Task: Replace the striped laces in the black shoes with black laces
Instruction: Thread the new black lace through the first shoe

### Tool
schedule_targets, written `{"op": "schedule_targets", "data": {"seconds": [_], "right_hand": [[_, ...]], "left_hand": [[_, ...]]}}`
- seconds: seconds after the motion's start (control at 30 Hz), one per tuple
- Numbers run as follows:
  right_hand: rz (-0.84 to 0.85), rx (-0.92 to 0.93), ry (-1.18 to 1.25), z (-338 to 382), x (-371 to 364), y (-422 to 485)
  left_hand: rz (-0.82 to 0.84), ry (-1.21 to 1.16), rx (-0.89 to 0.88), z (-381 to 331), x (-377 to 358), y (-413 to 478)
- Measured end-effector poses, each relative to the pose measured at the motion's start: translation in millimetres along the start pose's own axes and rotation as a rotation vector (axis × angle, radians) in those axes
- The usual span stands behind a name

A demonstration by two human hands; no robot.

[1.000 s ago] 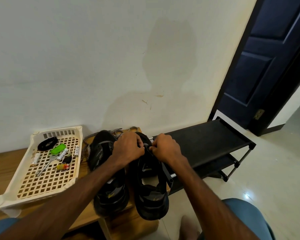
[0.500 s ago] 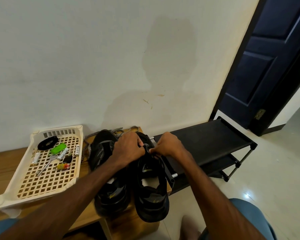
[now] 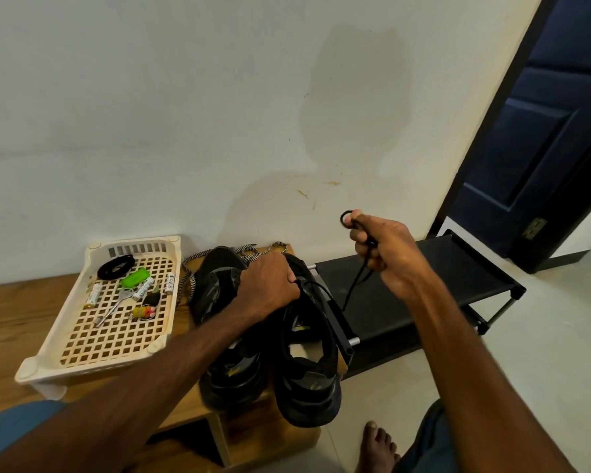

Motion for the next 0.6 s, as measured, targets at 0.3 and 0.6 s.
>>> {"op": "schedule_targets", "data": {"seconds": [0.3, 0.6], "right_hand": [[0.092, 0.209, -1.251, -57.6, -49.2, -5.0], [-0.05, 0.236, -0.938, -24.6, -26.2, 7.1]], "left_hand": [[-0.005, -0.029, 0.024, 6.5, 1.1, -1.2], [0.002, 0.006, 0.04, 8.3, 2.0, -0.9]]}}
Point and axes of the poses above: each hand's wrist, its own y-axis towards the middle knuckle, its own x-axis out of the back of the hand, z = x × y, the point moved 10 cm from there along y, towards the middle knuckle, and after that the axes turned 11 degrees about -z, right-handed, at the moved point
